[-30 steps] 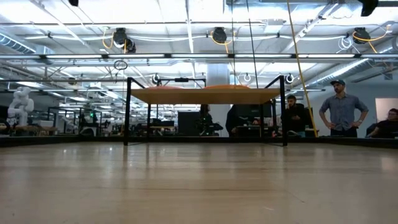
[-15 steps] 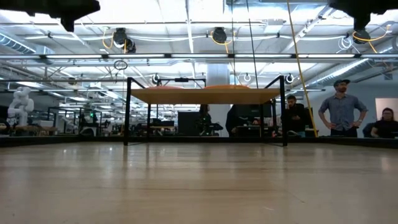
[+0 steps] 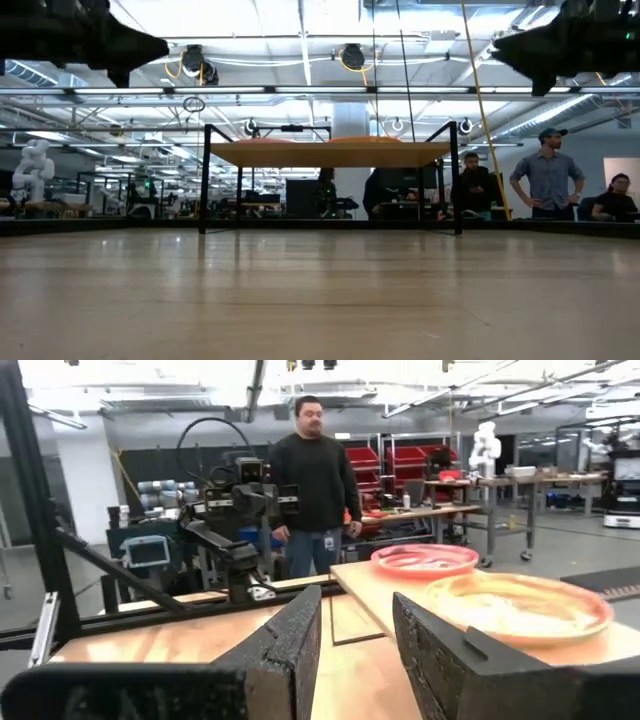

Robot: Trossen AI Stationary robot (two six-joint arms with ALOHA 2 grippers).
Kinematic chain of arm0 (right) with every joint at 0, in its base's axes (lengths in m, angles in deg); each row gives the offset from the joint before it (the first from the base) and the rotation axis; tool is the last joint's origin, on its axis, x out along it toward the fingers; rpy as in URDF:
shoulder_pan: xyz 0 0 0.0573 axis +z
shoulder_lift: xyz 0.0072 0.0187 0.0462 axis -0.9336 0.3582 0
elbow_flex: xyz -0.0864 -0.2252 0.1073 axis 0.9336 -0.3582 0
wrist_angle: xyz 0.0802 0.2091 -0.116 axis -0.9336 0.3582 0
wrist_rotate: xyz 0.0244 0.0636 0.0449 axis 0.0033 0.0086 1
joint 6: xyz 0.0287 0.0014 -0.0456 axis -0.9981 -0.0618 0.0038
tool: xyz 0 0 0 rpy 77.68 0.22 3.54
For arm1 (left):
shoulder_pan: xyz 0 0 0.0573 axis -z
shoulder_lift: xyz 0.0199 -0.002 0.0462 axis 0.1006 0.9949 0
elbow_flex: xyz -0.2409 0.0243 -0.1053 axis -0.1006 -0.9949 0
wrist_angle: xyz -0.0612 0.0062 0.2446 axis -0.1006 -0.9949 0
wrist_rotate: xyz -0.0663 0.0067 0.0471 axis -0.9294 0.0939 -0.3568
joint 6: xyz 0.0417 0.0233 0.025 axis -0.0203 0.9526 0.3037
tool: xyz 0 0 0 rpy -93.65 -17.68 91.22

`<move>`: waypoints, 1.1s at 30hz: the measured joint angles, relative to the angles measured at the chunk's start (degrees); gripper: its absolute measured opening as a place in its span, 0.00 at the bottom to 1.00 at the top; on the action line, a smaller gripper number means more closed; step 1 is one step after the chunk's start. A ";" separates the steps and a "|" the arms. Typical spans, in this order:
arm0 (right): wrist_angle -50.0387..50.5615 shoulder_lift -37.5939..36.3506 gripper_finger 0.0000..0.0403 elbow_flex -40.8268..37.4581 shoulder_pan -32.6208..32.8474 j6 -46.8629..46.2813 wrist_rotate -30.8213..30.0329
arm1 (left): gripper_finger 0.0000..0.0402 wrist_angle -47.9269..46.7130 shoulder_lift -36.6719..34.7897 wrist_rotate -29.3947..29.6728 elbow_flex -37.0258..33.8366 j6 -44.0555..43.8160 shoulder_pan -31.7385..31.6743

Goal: Place and stack plates onto a shelf
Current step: Return to Home Position

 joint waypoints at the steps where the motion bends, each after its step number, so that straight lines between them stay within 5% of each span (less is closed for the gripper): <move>1: -1.48 -0.01 0.28 -1.45 0.00 -0.14 0.14 | 0.17 1.28 0.02 -0.50 -0.83 -0.30 0.00; 9: -13.55 0.06 0.28 -10.64 0.00 -0.68 -0.11 | 0.17 9.22 0.02 -4.57 -5.98 -1.22 0.02; 21: -11.49 0.06 0.28 -10.76 0.00 -1.38 -0.08 | 0.17 18.14 0.02 -5.05 -13.97 -1.30 0.02; 33: -9.60 0.08 0.28 -10.87 0.00 -1.05 -0.11 | 0.17 15.68 0.04 -5.14 -15.41 -1.43 0.02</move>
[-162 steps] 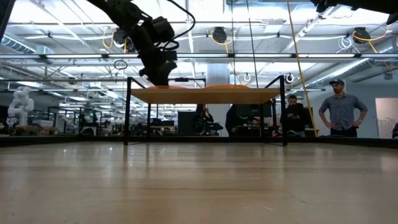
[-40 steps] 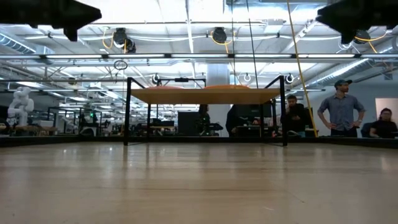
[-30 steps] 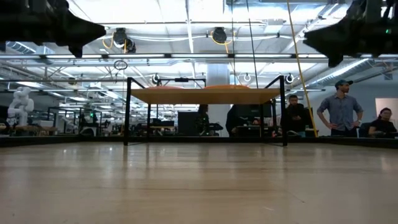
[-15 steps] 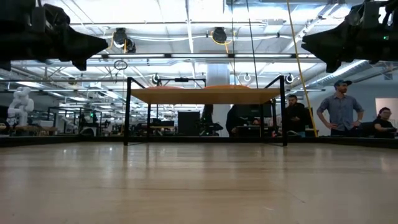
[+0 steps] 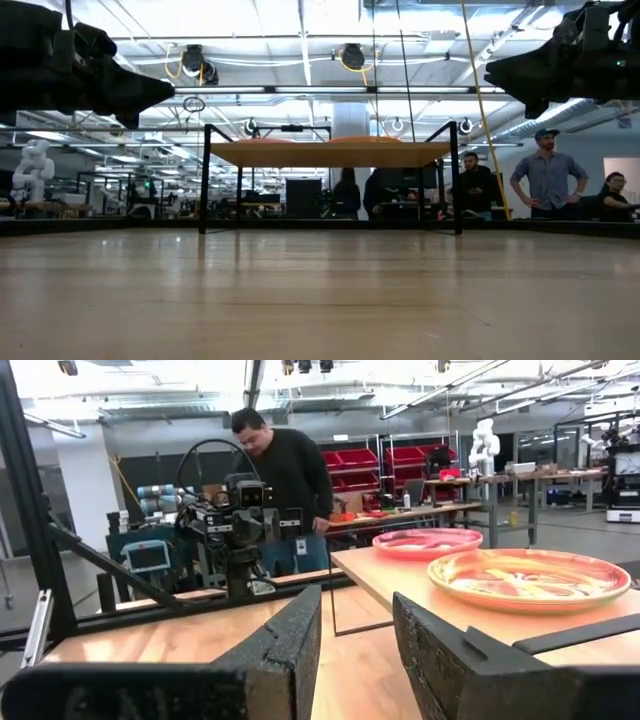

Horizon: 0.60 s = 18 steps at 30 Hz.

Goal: Place and stack plates onto a shelf
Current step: Return to Home Position

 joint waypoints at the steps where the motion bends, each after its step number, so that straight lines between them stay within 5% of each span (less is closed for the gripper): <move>1: 0.03 0.00 0.28 -0.02 0.00 0.00 -0.02 | 0.17 -0.01 0.00 0.00 0.00 0.00 0.00; 12: 4.65 0.02 0.26 -0.04 0.00 -1.92 -0.17 | 0.17 -0.75 0.00 0.02 0.00 0.42 0.00; 18: 5.08 0.02 0.15 -0.04 0.00 -1.35 -0.21 | 0.04 -1.64 0.00 0.03 0.02 1.45 -0.01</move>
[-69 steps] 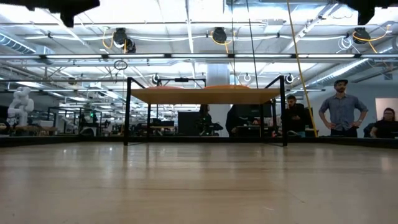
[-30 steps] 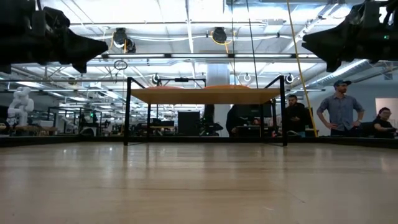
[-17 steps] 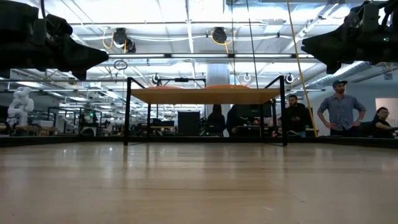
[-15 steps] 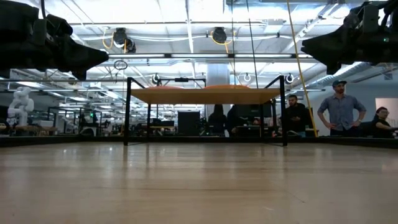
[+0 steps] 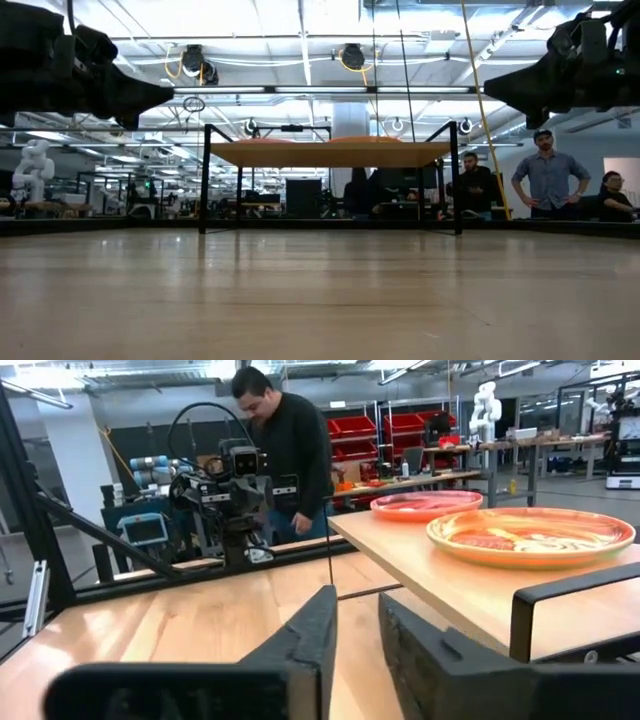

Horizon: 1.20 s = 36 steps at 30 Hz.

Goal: Place and stack plates onto a shelf
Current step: Return to Home Position

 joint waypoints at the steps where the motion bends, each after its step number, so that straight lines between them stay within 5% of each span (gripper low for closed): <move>1: 0.27 0.00 0.14 0.00 0.00 -0.06 -0.01 | 0.02 -0.33 0.00 0.00 0.00 0.28 0.01; 8: 0.77 0.00 0.01 0.00 0.00 1.14 -0.01 | 0.01 -0.74 0.00 0.00 0.02 0.43 0.00; 36: 0.71 0.00 0.01 -0.04 0.00 -0.55 -0.03 | 0.01 -0.73 0.00 0.01 0.04 -2.21 -0.01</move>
